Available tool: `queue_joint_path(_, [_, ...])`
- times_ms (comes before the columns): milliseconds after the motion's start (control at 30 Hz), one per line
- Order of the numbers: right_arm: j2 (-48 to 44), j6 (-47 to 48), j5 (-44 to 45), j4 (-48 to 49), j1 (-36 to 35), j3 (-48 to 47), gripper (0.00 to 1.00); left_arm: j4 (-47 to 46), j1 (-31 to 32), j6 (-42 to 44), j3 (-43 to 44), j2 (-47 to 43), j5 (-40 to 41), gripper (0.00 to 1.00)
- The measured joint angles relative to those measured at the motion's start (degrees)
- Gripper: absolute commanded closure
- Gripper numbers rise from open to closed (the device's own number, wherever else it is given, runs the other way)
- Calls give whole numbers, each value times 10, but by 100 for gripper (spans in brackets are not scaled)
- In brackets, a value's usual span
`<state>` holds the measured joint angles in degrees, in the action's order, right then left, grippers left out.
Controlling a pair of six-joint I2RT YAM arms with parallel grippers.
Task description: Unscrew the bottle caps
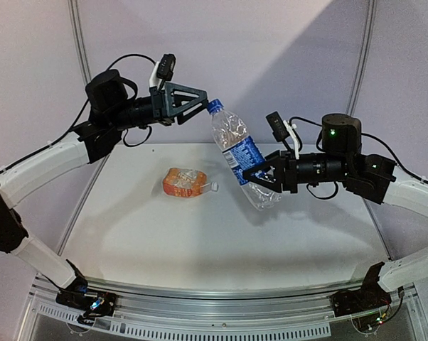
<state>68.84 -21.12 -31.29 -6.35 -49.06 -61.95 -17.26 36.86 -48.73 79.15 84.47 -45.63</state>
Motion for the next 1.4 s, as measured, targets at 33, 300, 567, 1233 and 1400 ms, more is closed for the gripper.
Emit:
queue_joint_path(33, [1, -1, 0, 0, 0, 0, 100, 1, 1, 2, 1, 0, -2, 32])
queue_joint_path(300, [7, -10, -2, 0, 0, 0, 100, 19, 12, 18, 24, 12, -6, 40])
queue_joint_path(567, [8, -14, -1, 3, 0, 0, 100, 61, 19, 39, 43, 30, -5, 65])
queue_joint_path(1233, [87, 58, 213, -129, -21, -111, 100, 210, 21, 16, 94, 57, 167, 100])
queue_joint_path(1400, [141, 99, 359, -195, -47, -159, 100, 284, 26, -37, 123, 88, 255, 100])
